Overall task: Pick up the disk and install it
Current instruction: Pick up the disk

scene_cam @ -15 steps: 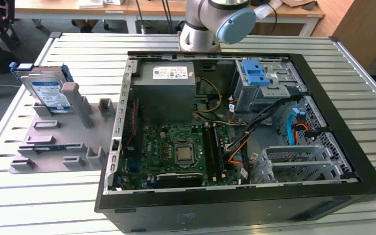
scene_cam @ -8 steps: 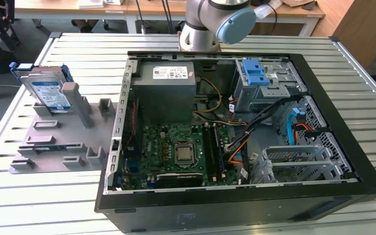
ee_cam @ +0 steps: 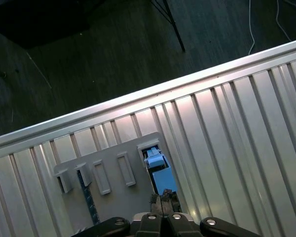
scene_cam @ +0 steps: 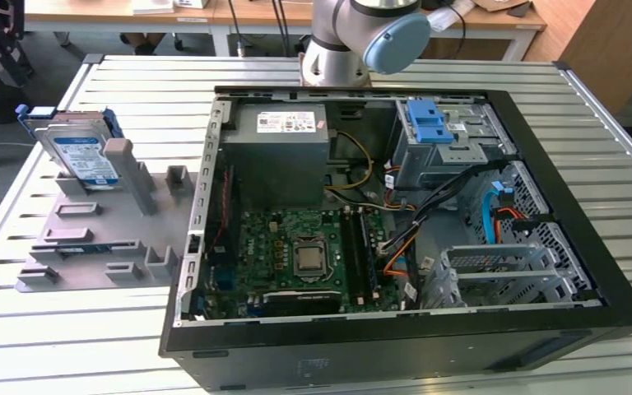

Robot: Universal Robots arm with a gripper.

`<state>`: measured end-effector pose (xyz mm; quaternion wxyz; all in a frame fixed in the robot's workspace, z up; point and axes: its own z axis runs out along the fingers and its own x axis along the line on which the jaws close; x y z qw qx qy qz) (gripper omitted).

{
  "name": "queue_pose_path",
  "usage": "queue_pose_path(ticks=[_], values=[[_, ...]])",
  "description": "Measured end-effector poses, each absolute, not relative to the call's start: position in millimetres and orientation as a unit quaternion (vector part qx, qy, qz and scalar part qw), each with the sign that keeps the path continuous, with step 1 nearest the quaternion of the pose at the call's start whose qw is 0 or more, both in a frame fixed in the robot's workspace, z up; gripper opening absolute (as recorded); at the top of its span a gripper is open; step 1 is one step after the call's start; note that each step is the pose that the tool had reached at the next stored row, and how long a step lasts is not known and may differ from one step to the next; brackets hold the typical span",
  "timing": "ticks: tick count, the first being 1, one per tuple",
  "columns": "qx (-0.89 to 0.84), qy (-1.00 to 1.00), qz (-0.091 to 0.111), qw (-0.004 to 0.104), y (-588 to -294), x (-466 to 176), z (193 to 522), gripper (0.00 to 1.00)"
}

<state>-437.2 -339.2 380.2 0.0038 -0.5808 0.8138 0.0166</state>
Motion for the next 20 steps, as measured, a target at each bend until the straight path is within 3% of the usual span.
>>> queue_pose_path(ticks=[20], values=[[-0.587, 0.809, 0.017, 0.004, -339.2, -437.2, 380.2, 0.11]])
